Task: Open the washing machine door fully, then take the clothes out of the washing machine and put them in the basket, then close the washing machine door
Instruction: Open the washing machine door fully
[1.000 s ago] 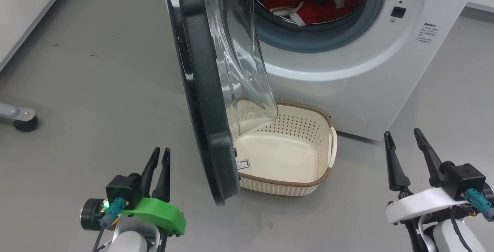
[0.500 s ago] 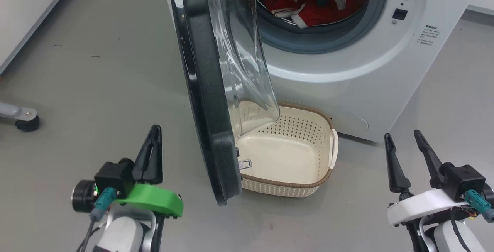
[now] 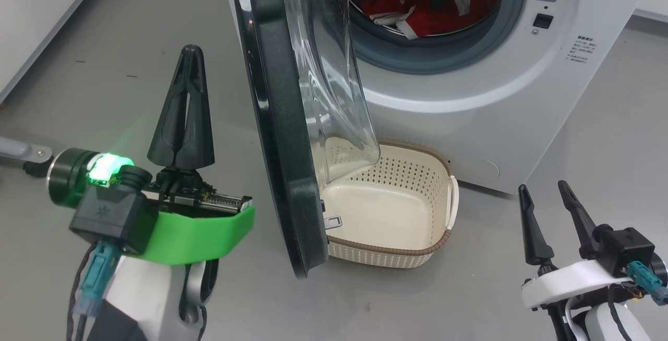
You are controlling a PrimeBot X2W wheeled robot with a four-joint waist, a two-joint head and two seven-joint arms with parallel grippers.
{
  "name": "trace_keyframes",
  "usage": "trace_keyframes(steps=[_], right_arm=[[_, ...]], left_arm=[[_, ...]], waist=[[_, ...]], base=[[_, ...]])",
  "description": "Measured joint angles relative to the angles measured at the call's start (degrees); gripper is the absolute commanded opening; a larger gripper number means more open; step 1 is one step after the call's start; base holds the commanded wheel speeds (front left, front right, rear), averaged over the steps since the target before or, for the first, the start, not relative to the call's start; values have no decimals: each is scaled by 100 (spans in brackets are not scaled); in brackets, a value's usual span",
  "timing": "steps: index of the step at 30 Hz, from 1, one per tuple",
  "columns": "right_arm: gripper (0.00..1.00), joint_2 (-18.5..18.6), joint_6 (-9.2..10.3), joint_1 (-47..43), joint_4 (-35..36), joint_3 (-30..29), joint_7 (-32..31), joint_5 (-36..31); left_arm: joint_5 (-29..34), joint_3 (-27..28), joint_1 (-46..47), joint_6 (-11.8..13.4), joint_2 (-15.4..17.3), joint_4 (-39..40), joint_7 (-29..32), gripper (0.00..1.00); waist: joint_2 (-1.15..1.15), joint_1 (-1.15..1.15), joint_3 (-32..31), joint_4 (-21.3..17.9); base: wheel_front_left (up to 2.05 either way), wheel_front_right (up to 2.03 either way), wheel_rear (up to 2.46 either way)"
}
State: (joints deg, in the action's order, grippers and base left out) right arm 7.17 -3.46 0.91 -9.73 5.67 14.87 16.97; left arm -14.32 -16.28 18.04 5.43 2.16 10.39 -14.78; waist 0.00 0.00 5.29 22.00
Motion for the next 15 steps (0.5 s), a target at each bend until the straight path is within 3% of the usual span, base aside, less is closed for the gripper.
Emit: trace_keyframes(steps=[9, 15], right_arm=[[100, -73, -52, -26, -59, -54, 0, -44], [100, -110, -60, -28, -78, -82, 0, -93]], left_arm=[[-51, -845, -98, -506, 3, 664, 12, 0], [-403, -1299, -512, -782, 31, 665, 534, 0]], waist=[[0, 0, -37, -30], [0, 0, -50, -49]], base=[[0, 0, 0], [0, 0, 0]])
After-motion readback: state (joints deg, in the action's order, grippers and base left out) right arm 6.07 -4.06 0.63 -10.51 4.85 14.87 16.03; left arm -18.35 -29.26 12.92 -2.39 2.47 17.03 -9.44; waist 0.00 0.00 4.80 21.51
